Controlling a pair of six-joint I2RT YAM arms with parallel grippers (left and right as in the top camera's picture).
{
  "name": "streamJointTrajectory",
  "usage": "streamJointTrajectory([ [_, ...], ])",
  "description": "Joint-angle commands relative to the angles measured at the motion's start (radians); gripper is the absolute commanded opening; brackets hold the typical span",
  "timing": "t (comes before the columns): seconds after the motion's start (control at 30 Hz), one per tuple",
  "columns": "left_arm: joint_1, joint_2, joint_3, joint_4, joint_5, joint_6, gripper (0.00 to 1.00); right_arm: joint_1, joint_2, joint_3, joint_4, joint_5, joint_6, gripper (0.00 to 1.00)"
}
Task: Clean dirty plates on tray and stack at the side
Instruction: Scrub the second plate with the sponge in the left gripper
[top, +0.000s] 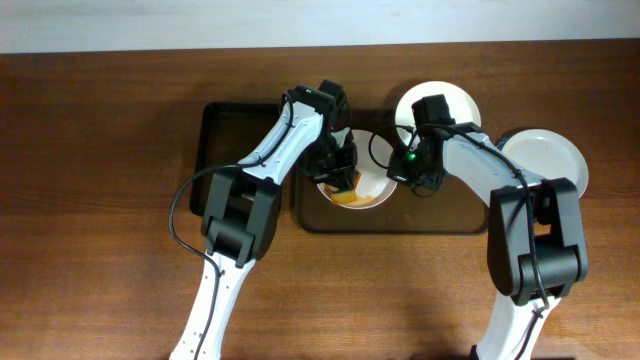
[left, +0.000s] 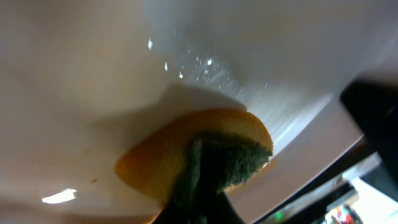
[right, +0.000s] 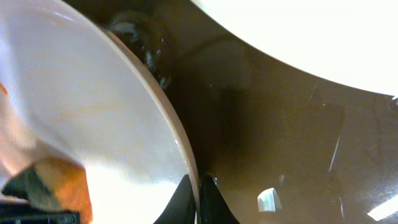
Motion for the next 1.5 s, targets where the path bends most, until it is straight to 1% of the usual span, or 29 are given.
streamJointTrajectory([
  [0.0, -0.005, 0.080, -0.026, 0.114, -0.342, -0.104, 0.00, 0.013, 0.040, -0.017, -0.010, 0.012, 0.019, 0.04],
  [0.1, -0.008, 0.080, -0.026, 0.207, -0.447, -0.104, 0.00, 0.013, 0.040, -0.017, -0.010, 0.012, 0.019, 0.04],
  [0.17, -0.008, 0.080, -0.026, 0.264, -0.550, -0.104, 0.00, 0.013, 0.040, -0.017, -0.010, 0.012, 0.019, 0.04],
  [0.3, -0.008, 0.080, -0.026, 0.302, -0.768, -0.104, 0.00, 0.013, 0.040, -0.017, -0.010, 0.012, 0.018, 0.04],
  [0.37, -0.009, 0.080, -0.026, 0.303, -0.832, -0.103, 0.00, 0.013, 0.040, -0.017, -0.009, 0.012, 0.018, 0.04],
  [0.43, -0.014, 0.079, -0.022, 0.249, -0.832, -0.104, 0.00, 0.013, 0.040, -0.017, -0.007, 0.012, 0.011, 0.04],
  [0.47, -0.019, 0.079, -0.013, 0.204, -0.805, -0.104, 0.00, 0.013, 0.040, -0.017, -0.006, 0.012, 0.011, 0.04],
  [0.53, -0.033, 0.079, 0.010, 0.101, -0.711, -0.097, 0.00, 0.013, 0.040, -0.017, -0.005, 0.009, 0.011, 0.04],
  [0.57, -0.039, 0.079, 0.016, 0.060, -0.650, -0.074, 0.00, 0.013, 0.040, -0.017, -0.003, 0.004, 0.011, 0.04],
  [0.63, -0.048, 0.079, 0.017, 0.008, -0.504, -0.014, 0.00, 0.013, 0.040, -0.017, -0.005, 0.004, 0.011, 0.04],
  [0.67, -0.049, 0.079, 0.017, 0.008, -0.477, 0.004, 0.00, 0.013, 0.040, -0.017, -0.005, 0.004, 0.009, 0.04],
  [0.7, -0.054, 0.079, 0.017, 0.026, -0.512, 0.013, 0.00, 0.013, 0.040, -0.017, -0.005, 0.001, 0.001, 0.04],
  [0.77, -0.067, 0.080, 0.016, 0.074, -0.706, -0.011, 0.00, 0.013, 0.041, -0.017, -0.005, 0.002, -0.010, 0.04],
  [0.8, -0.076, 0.081, 0.010, 0.093, -0.814, -0.060, 0.00, 0.013, 0.043, -0.017, -0.005, 0.005, -0.016, 0.04],
  [0.83, -0.085, 0.080, 0.010, 0.084, -0.855, -0.144, 0.00, 0.012, 0.048, -0.017, -0.002, 0.005, -0.026, 0.04],
  [0.87, -0.087, 0.080, 0.010, 0.058, -0.842, -0.206, 0.00, 0.010, 0.057, -0.017, 0.012, 0.003, -0.040, 0.04],
  [0.9, -0.087, 0.080, 0.010, 0.041, -0.835, -0.217, 0.00, 0.008, 0.063, -0.017, 0.030, -0.006, -0.056, 0.04],
  [0.97, -0.082, 0.070, 0.010, 0.023, -0.833, -0.217, 0.00, 0.004, 0.069, -0.017, 0.066, -0.061, -0.092, 0.04],
  [1.07, -0.066, 0.010, 0.011, 0.025, -0.804, -0.211, 0.00, 0.003, 0.094, -0.017, 0.109, -0.154, -0.148, 0.04],
  [1.1, -0.058, -0.036, 0.011, 0.057, -0.768, -0.123, 0.00, -0.003, 0.105, -0.017, 0.127, -0.223, -0.184, 0.04],
  [1.17, -0.051, -0.076, 0.011, 0.092, -0.703, -0.022, 0.00, -0.012, 0.116, -0.017, 0.136, -0.266, -0.208, 0.04],
  [1.2, -0.044, -0.095, 0.011, 0.105, -0.641, 0.047, 0.00, -0.016, 0.117, -0.017, 0.136, -0.288, -0.219, 0.04],
  [1.27, -0.028, -0.103, 0.010, 0.095, -0.479, 0.154, 0.00, -0.017, 0.117, -0.017, 0.136, -0.301, -0.236, 0.04],
  [1.3, -0.024, -0.101, 0.000, 0.078, -0.356, 0.204, 0.00, -0.017, 0.117, -0.017, 0.137, -0.301, -0.235, 0.04],
  [1.37, -0.028, -0.101, -0.024, 0.062, -0.307, 0.204, 0.00, -0.016, 0.117, -0.017, 0.149, -0.318, -0.235, 0.04],
  [1.4, -0.040, -0.099, -0.044, 0.066, -0.325, 0.196, 0.00, -0.016, 0.117, -0.017, 0.153, -0.320, -0.233, 0.04],
  [1.47, -0.061, -0.098, -0.088, 0.100, -0.397, 0.115, 0.00, -0.016, 0.117, -0.017, 0.156, -0.321, -0.232, 0.04],
])
